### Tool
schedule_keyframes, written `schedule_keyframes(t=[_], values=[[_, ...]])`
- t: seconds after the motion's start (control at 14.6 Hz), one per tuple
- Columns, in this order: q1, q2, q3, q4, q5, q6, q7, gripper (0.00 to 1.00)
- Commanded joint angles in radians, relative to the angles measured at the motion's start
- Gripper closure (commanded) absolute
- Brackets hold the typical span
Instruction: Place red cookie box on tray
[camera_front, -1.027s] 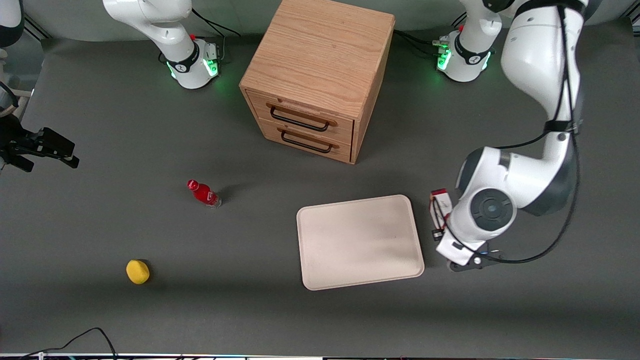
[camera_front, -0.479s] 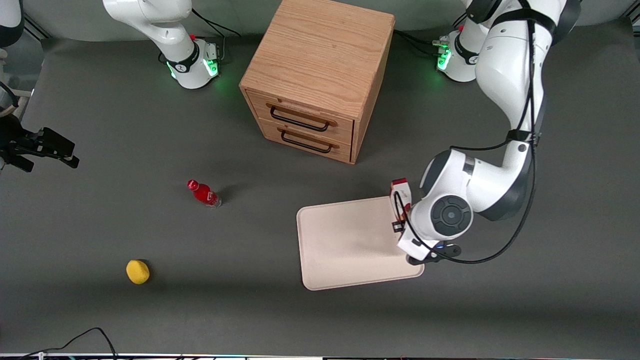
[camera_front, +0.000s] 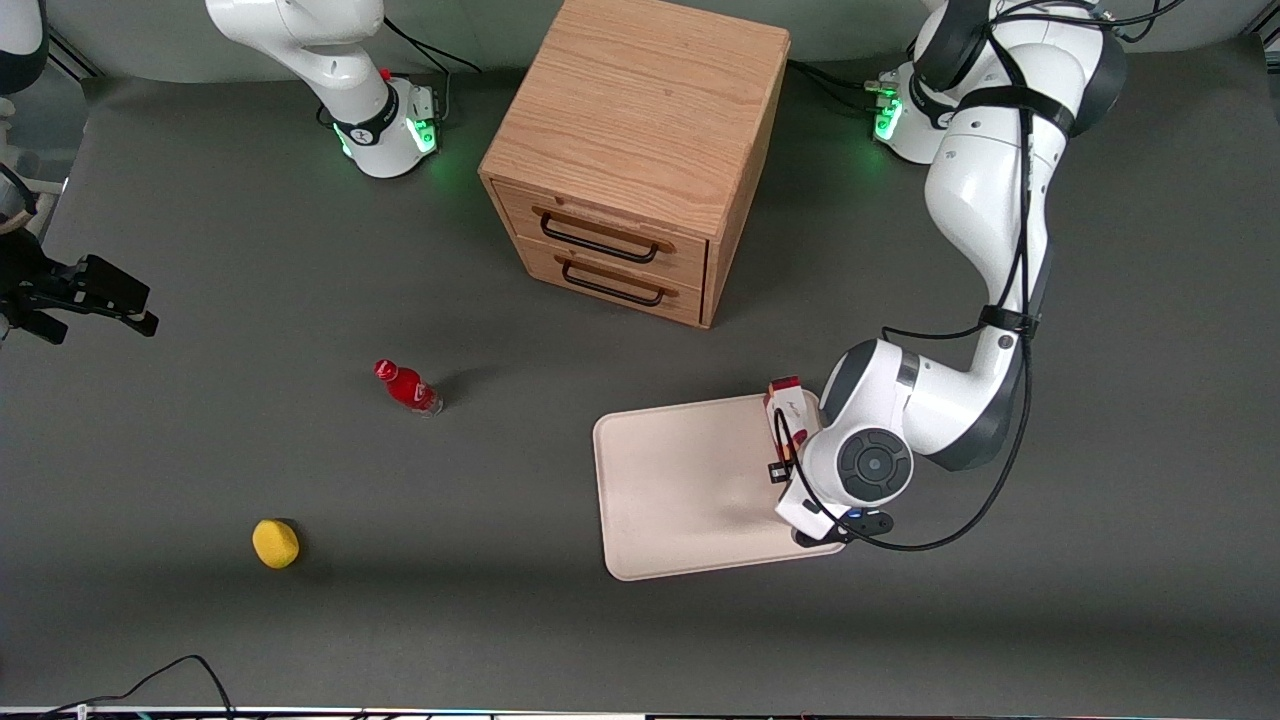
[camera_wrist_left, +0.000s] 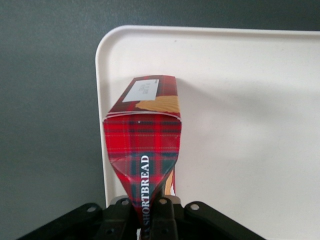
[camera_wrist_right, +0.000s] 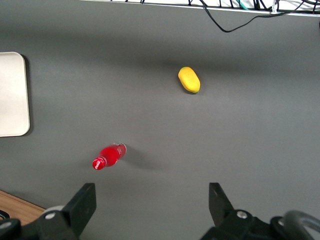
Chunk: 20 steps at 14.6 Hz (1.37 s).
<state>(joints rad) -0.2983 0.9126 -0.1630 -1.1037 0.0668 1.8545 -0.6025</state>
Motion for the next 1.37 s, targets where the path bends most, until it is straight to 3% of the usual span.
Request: schedule_keyframes(t=[0.0,0.41,0.62,1.1,1.3], values=[[-0.007,-0.007,0.005,0.035,0.028,-0.004,0.023,0.00],[0.028,-0.127,0.008,0.031,0.093,-0.085,0.032,0.00],[0.103,-0.309,0.007,-0.017,0.100,-0.283,0.243,0.00],[0.349,-0.828,0.007,-0.456,0.030,-0.305,0.682,0.00],[0.375,-0.986,0.008,-0.588,0.013,-0.305,0.711,0.00]])
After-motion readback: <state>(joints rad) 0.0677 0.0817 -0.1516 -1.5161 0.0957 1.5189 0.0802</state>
